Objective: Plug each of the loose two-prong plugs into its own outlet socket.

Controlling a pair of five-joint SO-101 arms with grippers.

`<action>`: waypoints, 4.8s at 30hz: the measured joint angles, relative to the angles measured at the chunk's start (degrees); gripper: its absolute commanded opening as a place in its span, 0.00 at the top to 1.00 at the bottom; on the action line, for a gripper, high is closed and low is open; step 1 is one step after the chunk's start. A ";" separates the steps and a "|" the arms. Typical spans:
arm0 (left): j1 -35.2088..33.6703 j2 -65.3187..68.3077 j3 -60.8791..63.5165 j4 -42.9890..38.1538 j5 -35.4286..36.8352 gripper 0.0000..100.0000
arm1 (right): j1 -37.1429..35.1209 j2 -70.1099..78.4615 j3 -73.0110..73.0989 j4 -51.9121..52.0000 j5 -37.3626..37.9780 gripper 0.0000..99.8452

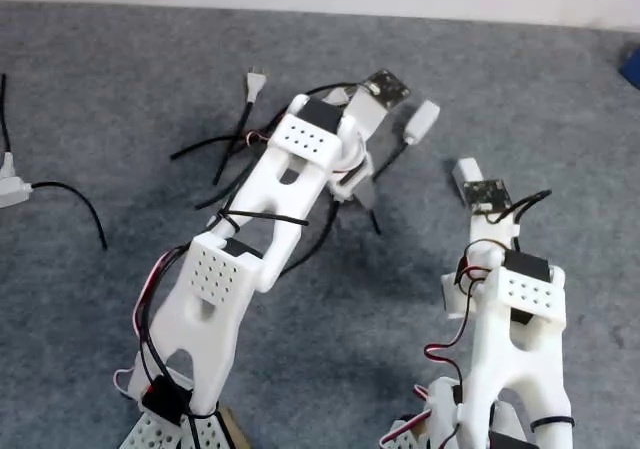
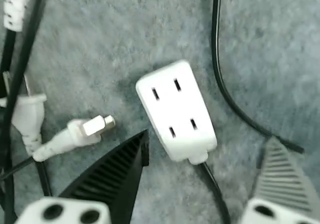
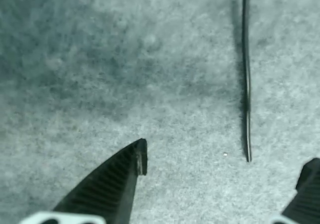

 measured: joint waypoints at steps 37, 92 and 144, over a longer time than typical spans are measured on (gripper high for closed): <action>0.79 3.78 -6.07 7.65 -7.38 0.96 | -0.26 0.00 0.00 0.00 0.00 0.56; 11.78 -60.22 92.84 -24.79 -24.62 0.81 | 4.92 -0.35 -0.09 2.64 0.35 0.56; -1.58 -60.22 66.55 -14.24 1.76 0.79 | -2.20 0.18 -10.90 8.00 -2.29 0.56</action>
